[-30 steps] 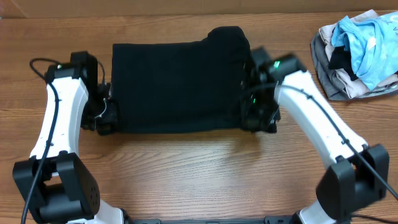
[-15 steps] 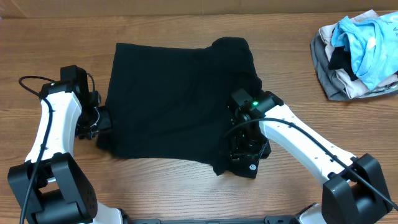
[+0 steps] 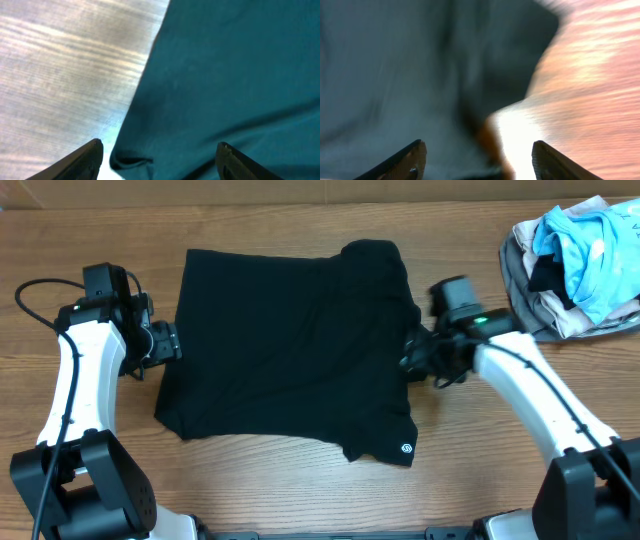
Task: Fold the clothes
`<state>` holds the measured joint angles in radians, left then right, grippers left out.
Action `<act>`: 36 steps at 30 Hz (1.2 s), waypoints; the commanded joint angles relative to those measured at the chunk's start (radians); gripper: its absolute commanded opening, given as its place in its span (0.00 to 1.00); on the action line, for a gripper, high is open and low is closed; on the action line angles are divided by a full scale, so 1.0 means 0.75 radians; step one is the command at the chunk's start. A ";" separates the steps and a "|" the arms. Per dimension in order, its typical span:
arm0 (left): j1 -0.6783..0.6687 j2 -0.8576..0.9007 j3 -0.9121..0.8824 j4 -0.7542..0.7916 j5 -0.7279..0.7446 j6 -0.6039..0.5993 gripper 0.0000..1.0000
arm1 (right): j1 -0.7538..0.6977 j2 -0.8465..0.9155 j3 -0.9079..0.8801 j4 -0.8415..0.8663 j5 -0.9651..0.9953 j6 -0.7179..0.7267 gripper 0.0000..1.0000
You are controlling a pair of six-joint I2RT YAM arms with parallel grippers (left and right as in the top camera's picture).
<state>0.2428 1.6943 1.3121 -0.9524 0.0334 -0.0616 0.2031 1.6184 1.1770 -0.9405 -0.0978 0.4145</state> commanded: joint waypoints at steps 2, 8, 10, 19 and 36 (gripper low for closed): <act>-0.014 -0.035 0.025 0.011 0.081 0.048 0.74 | -0.122 0.057 0.003 0.036 -0.030 -0.039 0.65; -0.066 -0.022 0.024 0.052 0.081 0.053 0.74 | -0.125 0.168 0.000 0.087 -0.046 -0.076 0.62; -0.094 -0.015 0.022 0.066 0.079 0.054 0.73 | -0.112 0.227 0.000 0.103 -0.046 -0.073 0.60; -0.159 -0.010 0.022 0.089 0.016 0.053 0.72 | -0.091 0.310 -0.038 0.166 -0.083 -0.047 0.48; -0.159 -0.010 0.022 0.092 0.015 0.053 0.71 | -0.002 0.311 -0.227 0.379 -0.010 0.117 0.15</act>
<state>0.1242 1.6943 1.3125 -0.8856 0.0551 -0.0452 0.1970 1.8275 1.0424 -0.6353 -0.1566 0.4625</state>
